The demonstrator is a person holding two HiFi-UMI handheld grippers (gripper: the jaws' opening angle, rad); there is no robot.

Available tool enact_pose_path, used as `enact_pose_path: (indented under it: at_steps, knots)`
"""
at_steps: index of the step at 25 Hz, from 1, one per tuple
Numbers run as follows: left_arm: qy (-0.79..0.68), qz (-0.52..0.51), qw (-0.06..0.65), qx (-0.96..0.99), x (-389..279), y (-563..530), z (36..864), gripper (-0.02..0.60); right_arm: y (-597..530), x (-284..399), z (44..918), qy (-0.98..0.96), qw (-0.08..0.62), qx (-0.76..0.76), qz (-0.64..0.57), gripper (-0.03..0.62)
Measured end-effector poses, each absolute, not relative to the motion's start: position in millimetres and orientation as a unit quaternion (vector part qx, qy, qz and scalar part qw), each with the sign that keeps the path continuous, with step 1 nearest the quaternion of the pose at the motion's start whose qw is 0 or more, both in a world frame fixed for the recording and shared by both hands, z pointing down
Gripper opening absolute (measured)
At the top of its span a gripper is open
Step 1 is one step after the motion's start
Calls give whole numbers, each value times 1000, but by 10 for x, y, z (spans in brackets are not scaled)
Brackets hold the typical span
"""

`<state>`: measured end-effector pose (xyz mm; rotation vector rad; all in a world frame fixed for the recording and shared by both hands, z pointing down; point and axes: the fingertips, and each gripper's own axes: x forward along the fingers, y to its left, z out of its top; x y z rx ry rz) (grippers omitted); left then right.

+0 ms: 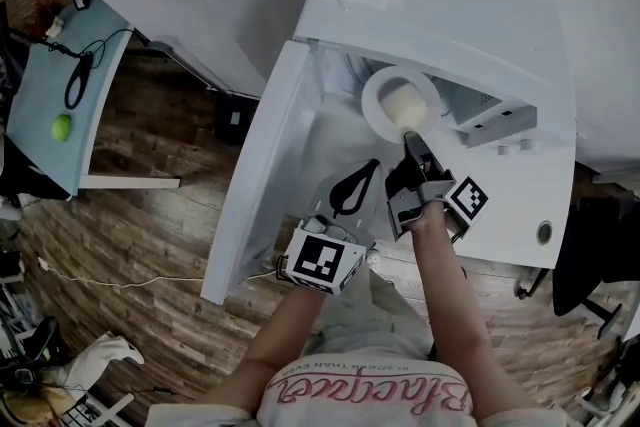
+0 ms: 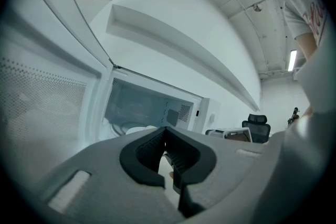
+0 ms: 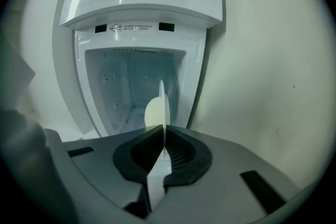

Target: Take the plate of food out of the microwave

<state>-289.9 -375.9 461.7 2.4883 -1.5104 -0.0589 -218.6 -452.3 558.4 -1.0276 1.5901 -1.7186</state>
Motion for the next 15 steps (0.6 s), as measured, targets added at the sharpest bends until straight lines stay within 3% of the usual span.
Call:
enact_pose_path:
  at_steps: [15]
  knots:
    - [-514, -15, 98, 852, -2773, -3354, 4510, 5, -4042, -2074, 5377, 614, 290, -367, -636, 21]
